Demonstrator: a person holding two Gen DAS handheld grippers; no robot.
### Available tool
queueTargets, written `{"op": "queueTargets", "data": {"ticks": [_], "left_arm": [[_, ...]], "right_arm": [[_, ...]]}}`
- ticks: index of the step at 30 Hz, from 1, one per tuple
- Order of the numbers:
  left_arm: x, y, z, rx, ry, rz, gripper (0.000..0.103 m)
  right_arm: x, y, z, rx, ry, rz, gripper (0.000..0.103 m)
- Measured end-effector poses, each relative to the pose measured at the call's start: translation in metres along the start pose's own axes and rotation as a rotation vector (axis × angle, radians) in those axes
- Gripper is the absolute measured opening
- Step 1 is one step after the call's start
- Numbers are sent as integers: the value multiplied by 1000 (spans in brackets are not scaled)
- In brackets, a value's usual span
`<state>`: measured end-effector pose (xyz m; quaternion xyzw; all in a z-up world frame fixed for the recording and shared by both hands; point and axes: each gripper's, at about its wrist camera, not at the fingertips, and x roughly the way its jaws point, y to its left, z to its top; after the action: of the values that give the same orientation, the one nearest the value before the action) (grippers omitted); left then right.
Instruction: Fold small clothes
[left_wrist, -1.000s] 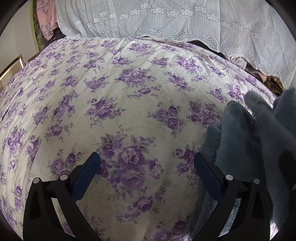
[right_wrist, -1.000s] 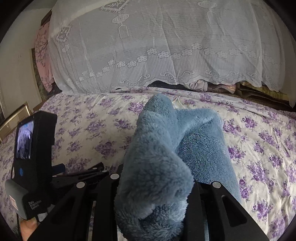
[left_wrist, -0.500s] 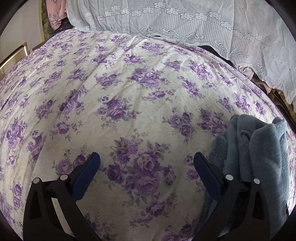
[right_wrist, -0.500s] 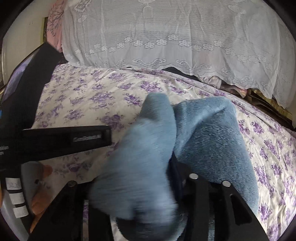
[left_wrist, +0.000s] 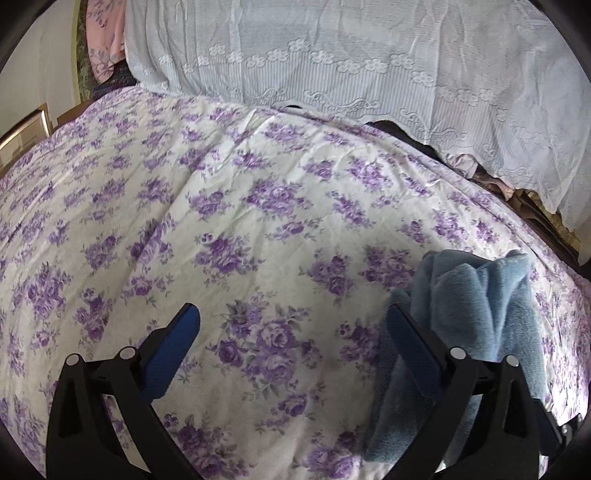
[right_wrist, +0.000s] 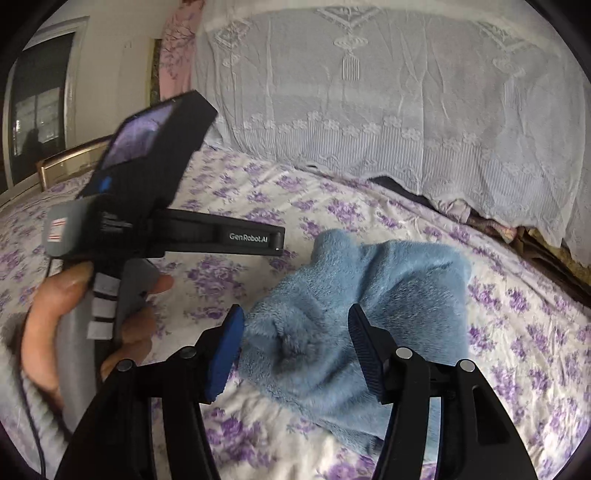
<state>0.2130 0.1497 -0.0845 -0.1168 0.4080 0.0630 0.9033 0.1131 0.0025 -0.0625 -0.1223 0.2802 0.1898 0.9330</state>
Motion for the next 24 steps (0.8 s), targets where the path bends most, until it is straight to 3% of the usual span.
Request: {"op": "queueTargets", "data": {"ticks": [2,3,7,11,16,24], "left_arm": [[-5,-5,-1,19,-4,-11,99],[-7,-9,-2,32,-6,-18,99],[-7,-29,-9,115,-10,-16,99],[5,-45,-19,195,3,41,99],[39,-50,-32,256,17,195,99],[54,-43,-34,226,44,168,99]], "right_arm": [[-9,-8,0,26,-14,-4,54],[-10,-13,-1,47,-18,-8,42],[2,-34,-7,143,12,-31,23],[22,-42,-23,217,80,-14,21],[44,-42,-33,278,98,5,20],[56,-44,-44,278,98,3,18]]}}
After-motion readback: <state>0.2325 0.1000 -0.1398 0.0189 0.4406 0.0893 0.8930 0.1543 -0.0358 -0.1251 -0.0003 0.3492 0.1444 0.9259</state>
